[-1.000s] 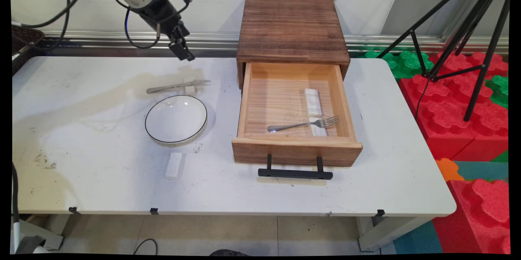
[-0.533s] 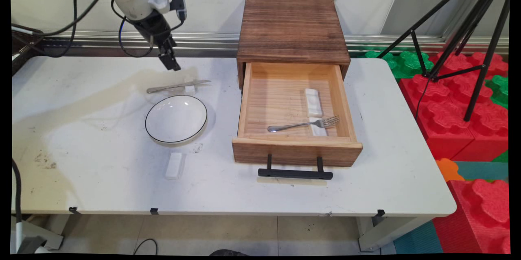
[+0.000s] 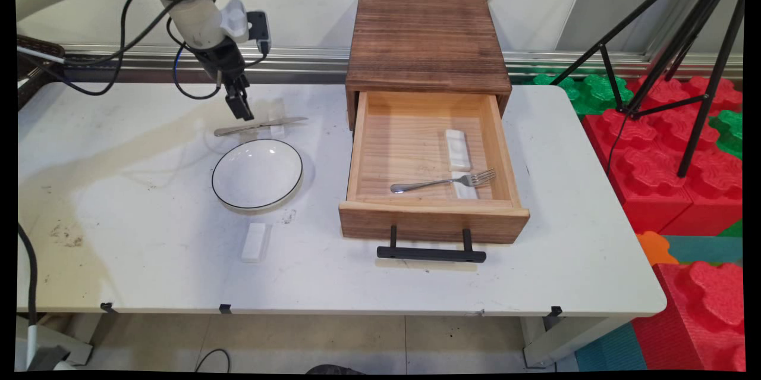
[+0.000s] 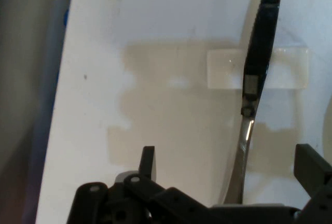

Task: Pick up the knife from the left of the white plate

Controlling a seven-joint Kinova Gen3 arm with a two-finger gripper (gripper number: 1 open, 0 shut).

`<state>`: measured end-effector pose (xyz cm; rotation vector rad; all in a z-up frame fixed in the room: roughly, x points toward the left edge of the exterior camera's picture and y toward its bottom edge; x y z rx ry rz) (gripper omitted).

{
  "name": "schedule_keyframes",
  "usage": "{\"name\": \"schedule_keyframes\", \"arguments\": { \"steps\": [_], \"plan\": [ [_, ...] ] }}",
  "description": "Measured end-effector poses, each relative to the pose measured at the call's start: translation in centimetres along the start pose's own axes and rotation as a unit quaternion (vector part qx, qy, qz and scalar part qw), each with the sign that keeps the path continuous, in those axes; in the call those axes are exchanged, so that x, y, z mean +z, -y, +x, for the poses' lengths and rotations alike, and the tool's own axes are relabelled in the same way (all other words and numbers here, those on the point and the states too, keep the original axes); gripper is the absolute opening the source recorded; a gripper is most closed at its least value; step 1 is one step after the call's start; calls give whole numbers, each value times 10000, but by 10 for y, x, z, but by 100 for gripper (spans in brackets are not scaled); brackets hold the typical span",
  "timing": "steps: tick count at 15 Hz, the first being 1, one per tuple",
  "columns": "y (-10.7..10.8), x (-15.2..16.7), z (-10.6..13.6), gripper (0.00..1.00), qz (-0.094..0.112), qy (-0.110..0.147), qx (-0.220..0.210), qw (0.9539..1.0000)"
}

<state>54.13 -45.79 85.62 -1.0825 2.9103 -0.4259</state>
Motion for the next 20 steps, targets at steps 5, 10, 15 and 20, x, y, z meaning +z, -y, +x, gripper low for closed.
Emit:
{"name": "schedule_keyframes", "arguments": {
  "steps": [5, 10, 15, 20],
  "plan": [
    [2, 22, -2, 100, -108, 101, 19, 9999],
    [3, 37, 0, 100, -136, -42, -15, 9999],
    [3, 47, 0, 100, -157, -143, -75, 9997],
    [1, 53, -2, 100, -195, -206, -137, 9995]
  ]
}}
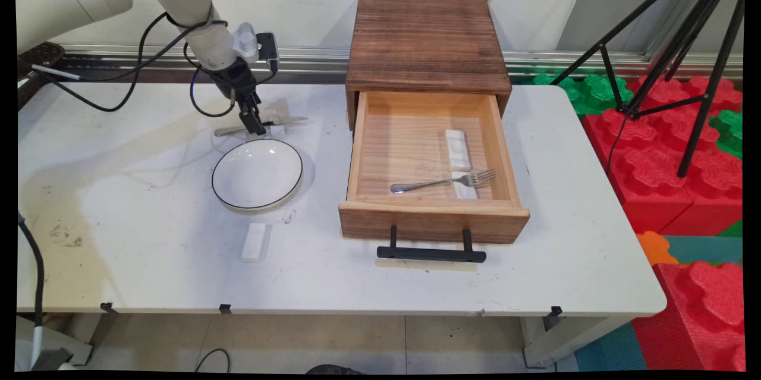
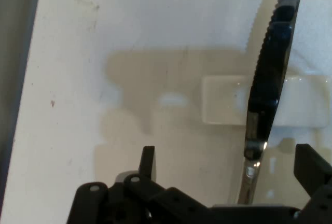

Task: Pick up the knife from the left of the white plate

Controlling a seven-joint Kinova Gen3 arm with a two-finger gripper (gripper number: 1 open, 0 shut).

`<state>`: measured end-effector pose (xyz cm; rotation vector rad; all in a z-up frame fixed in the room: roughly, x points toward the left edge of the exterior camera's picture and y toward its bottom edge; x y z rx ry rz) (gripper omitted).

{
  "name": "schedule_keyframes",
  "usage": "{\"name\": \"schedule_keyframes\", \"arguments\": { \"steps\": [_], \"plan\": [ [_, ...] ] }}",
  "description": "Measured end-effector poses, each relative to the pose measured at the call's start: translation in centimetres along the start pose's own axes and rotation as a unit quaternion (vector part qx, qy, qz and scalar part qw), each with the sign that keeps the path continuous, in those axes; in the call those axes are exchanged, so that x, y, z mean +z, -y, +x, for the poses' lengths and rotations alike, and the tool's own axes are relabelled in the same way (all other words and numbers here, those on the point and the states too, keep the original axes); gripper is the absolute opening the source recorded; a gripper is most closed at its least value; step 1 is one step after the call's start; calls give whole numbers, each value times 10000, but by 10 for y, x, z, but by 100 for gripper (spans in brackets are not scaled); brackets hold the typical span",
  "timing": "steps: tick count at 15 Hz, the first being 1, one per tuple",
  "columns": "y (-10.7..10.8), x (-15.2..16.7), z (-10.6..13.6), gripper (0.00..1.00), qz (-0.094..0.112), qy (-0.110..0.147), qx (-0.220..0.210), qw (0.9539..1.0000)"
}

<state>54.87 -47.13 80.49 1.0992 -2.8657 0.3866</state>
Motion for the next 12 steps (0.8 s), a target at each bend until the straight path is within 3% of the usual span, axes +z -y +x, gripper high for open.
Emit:
{"name": "schedule_keyframes", "arguments": {
  "steps": [7, 8, 12],
  "plan": [
    [-1, 5, -3, 100, -41, -33, -148, 9999],
    [-1, 5, -3, 0, -49, -33, -165, 9998],
    [-2, 4, -4, 0, -59, -48, -221, 9997]
  ]
}}
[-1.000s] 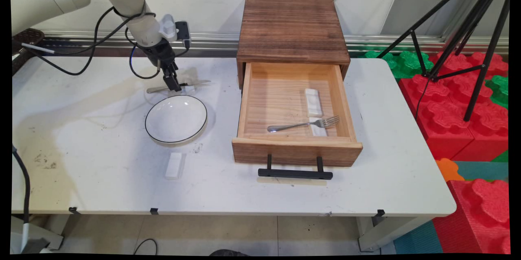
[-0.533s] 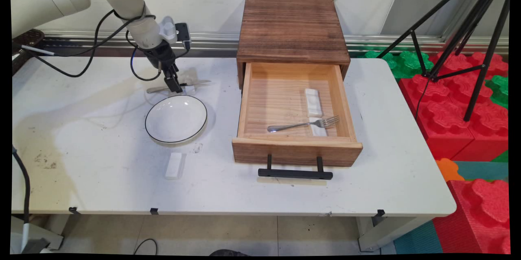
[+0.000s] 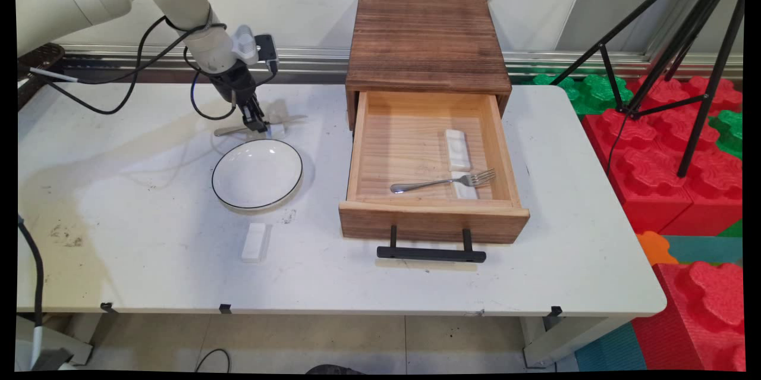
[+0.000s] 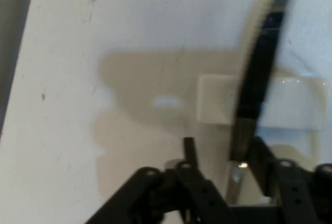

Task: Pick up the knife from the left of the white plate, then place the picked object into the drawer

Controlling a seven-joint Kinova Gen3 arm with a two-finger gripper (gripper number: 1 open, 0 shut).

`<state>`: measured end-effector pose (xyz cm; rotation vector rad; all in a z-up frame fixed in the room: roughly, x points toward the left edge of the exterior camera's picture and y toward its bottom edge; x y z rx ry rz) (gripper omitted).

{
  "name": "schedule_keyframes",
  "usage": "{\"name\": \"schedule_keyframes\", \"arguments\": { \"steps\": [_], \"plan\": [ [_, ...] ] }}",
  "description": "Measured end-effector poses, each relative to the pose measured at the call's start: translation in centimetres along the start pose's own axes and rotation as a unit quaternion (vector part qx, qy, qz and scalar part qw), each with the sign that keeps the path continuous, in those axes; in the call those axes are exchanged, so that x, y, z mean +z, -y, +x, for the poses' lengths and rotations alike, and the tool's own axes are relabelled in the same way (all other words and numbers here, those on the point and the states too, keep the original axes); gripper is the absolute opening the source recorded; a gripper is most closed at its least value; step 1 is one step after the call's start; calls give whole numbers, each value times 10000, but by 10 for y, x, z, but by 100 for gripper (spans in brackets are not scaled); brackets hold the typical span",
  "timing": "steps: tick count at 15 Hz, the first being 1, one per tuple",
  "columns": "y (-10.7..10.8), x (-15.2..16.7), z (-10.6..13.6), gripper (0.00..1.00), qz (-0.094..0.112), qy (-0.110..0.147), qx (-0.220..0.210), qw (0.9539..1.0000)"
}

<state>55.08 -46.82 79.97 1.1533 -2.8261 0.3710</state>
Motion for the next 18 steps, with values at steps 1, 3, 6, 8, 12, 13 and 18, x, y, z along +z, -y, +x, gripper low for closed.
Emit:
{"name": "schedule_keyframes", "arguments": {
  "steps": [1, 3, 6, 8, 12, 13, 18],
  "plan": [
    [-1, -1, -1, 0, -1, -4, -18, 10000],
    [-2, -5, -2, 0, 0, -9, -49, 10000],
    [-5, -10, -6, 0, 7, -3, -106, 9999],
    [-6, -15, -8, 0, 72, -10, -177, 9998],
    [-5, -32, -10, 0, 411, -110, -544, 9976],
    [-5, -39, -11, 0, 526, -156, -683, 9962],
    [-17, -85, -7, 0, 1016, -488, -1225, 9860]
  ]
}}
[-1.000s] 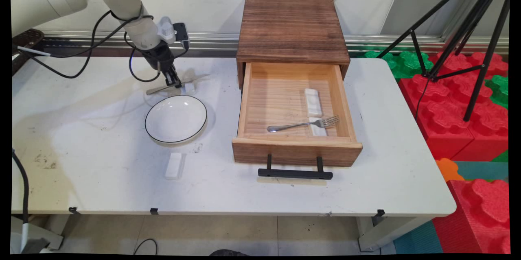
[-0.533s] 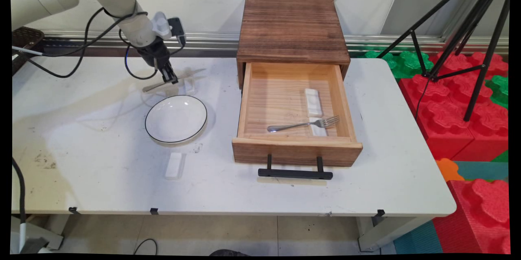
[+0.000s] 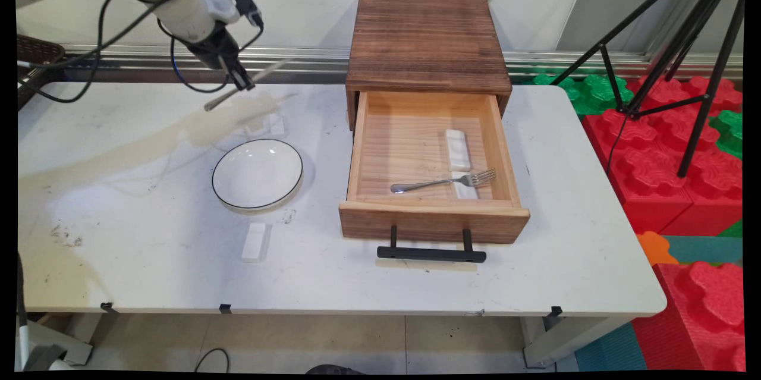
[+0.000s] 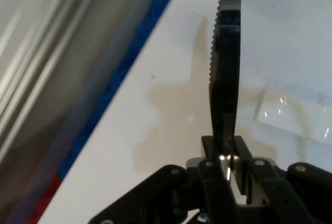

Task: Place the picked object into the drawer

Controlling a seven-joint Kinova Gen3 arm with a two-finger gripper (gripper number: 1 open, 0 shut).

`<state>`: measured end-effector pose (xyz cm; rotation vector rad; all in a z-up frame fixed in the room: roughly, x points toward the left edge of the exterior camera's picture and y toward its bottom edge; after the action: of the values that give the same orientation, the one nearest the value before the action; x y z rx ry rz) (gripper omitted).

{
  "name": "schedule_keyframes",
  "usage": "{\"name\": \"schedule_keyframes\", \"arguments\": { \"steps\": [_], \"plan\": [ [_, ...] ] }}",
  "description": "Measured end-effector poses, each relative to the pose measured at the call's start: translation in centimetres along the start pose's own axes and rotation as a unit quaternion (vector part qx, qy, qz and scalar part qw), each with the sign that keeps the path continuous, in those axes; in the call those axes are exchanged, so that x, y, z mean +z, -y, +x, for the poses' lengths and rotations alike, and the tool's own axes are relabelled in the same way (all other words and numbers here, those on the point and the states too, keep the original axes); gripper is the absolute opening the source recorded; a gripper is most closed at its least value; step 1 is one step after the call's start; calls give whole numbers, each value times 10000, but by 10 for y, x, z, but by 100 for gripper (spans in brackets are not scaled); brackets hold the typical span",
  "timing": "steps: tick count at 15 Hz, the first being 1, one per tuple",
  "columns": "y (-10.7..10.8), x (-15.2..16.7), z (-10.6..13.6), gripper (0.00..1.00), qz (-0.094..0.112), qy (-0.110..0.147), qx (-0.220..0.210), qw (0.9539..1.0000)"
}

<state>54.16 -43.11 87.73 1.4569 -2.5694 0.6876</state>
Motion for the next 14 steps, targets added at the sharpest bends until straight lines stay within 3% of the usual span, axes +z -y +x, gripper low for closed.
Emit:
{"name": "schedule_keyframes", "arguments": {
  "steps": [3, 7, 11, 14],
  "plan": [
    [-7, -25, 10, 0, 129, -236, -95, 9996],
    [-26, -59, 36, 0, 144, -638, 52, 9978],
    [-54, -91, 70, 0, -4, -1027, 418, 9938],
    [-82, -114, 98, 0, -198, -1316, 794, 9879]
  ]
}}
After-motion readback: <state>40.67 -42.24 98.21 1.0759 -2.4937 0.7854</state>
